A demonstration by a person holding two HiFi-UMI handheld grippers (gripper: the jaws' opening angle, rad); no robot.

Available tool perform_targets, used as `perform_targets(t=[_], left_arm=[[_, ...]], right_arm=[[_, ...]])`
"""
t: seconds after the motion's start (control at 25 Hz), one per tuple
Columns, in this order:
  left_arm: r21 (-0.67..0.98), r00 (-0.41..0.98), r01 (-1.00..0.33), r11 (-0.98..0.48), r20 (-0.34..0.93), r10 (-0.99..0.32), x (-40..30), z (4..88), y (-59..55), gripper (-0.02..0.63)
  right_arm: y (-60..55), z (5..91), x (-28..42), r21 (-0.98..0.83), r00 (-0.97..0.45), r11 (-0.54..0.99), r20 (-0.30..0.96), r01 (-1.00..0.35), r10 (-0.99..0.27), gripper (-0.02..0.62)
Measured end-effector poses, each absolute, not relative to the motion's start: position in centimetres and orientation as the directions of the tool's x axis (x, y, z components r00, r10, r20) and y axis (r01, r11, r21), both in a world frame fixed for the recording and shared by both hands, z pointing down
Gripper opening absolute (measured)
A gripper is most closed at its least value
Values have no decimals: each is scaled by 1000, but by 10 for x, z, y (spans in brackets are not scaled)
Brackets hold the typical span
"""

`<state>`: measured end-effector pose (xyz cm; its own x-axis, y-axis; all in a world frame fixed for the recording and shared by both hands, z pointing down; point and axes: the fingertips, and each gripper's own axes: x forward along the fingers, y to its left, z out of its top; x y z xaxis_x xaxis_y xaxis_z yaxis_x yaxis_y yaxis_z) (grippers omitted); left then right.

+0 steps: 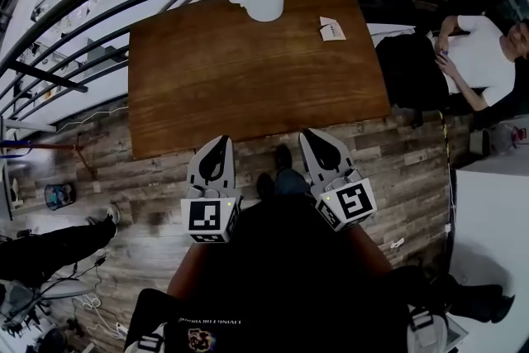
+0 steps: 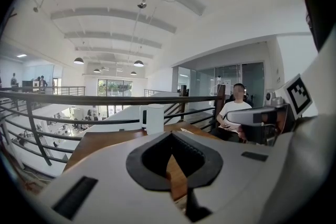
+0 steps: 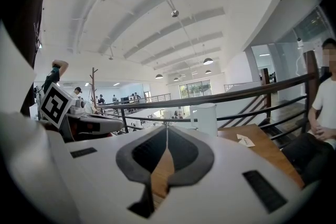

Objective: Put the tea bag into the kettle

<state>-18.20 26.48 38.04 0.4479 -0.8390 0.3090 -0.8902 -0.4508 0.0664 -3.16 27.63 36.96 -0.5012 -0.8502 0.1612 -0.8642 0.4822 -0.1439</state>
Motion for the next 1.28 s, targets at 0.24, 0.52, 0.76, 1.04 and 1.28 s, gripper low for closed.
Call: perform_targets(t=[0.24,0.52,0.76,1.04,1.28], left_arm=[[71,453,-888,-455,305,-838,-178,381,247,5],[67,434,-898,-436,310,-846,-172,384,213,5],[64,415,-907,-417,313,-854,-165,385,181,5],[67,406,-911,-408,325,-854,-154,390,151,5],[60,399,-913,-403,334,-854,-141,392,121,5]], right_arm=[[256,369,-29,-137,-503,485,159,-864,-850,17],[217,374,-21,-146,-517,497,159,-855,-841,17],[182,377,-13,-148,-533,514,160,-845,-831,17],[147,380,4,-147,-529,509,163,-848,-833,17],[110,378,26,-138,-518,500,158,-855,-841,17]])
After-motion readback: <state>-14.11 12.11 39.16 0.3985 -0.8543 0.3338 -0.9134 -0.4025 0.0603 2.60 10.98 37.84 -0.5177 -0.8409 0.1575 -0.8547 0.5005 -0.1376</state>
